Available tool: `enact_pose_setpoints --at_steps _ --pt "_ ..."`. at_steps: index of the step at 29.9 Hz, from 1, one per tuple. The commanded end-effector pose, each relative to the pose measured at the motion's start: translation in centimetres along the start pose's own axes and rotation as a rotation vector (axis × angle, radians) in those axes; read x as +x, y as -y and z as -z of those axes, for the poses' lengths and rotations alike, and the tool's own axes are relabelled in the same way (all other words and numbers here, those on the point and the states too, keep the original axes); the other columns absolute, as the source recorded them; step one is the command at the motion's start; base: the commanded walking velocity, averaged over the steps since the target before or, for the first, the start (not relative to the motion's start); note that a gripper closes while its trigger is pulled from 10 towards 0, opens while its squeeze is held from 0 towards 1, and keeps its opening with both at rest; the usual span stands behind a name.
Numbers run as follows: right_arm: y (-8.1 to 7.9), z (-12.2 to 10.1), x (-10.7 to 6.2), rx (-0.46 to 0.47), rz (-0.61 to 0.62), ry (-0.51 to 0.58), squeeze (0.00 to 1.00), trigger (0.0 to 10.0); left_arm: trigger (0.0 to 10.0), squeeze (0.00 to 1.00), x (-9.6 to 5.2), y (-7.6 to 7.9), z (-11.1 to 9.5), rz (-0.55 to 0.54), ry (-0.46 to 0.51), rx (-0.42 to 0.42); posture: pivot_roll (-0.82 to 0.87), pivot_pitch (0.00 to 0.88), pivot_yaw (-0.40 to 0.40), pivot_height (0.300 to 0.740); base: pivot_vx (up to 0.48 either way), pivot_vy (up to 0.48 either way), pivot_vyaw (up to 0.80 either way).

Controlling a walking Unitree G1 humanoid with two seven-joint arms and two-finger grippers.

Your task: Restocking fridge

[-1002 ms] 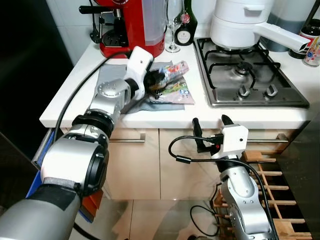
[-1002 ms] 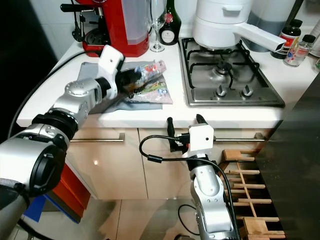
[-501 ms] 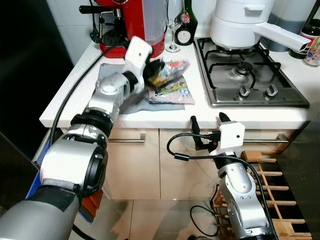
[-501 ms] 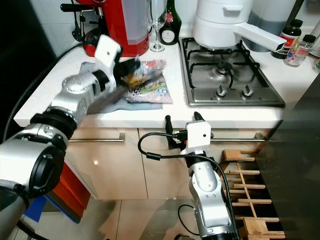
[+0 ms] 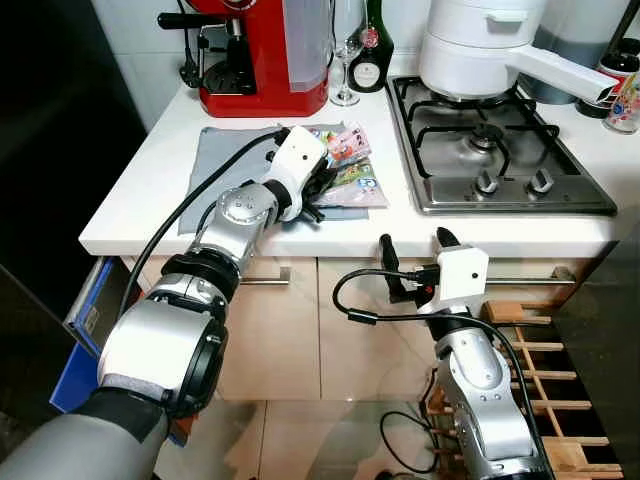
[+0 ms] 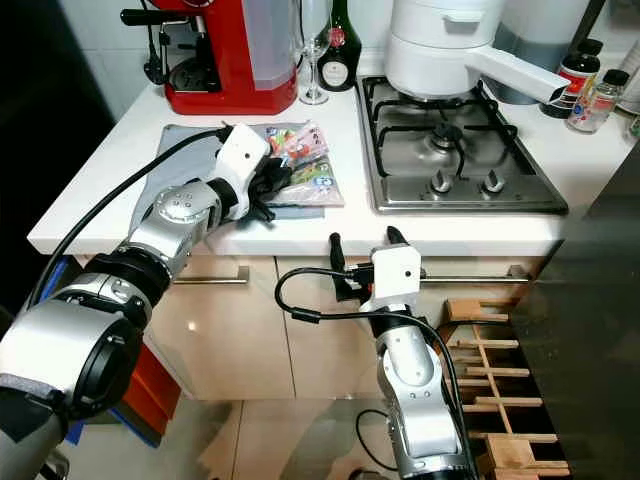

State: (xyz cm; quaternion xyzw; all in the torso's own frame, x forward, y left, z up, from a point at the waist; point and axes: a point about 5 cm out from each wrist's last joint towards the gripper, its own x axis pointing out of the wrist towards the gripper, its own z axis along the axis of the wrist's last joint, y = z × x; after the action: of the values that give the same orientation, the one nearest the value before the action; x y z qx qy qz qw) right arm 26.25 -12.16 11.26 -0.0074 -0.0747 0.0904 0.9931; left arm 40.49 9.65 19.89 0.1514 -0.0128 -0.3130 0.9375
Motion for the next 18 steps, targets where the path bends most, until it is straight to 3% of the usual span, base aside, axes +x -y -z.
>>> enact_pose_setpoints --at_steps 1,5,10,13,18 --pt "0.2 -0.2 -0.2 -0.002 -0.010 -0.001 0.00 10.0 10.0 1.00 -0.2 -1.7 -3.1 0.018 0.097 0.011 -0.12 0.000 0.075 0.740 0.000 0.000 0.00" --pt "0.1 -0.3 -0.2 0.001 -0.008 0.005 0.00 10.0 10.0 1.00 -0.3 -2.0 -3.9 0.048 0.120 0.021 -0.12 0.000 0.073 0.740 0.000 0.000 0.00" --pt "0.1 -0.5 0.0 0.002 -0.009 0.012 0.00 10.0 10.0 1.00 -0.8 -3.5 -6.0 0.023 0.157 0.070 -0.11 0.000 0.071 0.740 0.000 0.000 0.00" --pt "0.0 -0.4 -0.1 0.004 -0.012 0.009 0.00 10.0 10.0 1.00 -1.0 -4.1 -5.2 -0.012 0.100 0.067 -0.12 0.000 0.072 0.740 0.000 0.000 0.00" --pt "-0.1 -0.5 -0.1 0.003 -0.013 0.012 0.00 10.0 10.0 1.00 -0.8 -3.2 -3.2 0.034 0.010 0.057 -0.12 0.000 0.079 0.740 0.000 0.000 0.00"
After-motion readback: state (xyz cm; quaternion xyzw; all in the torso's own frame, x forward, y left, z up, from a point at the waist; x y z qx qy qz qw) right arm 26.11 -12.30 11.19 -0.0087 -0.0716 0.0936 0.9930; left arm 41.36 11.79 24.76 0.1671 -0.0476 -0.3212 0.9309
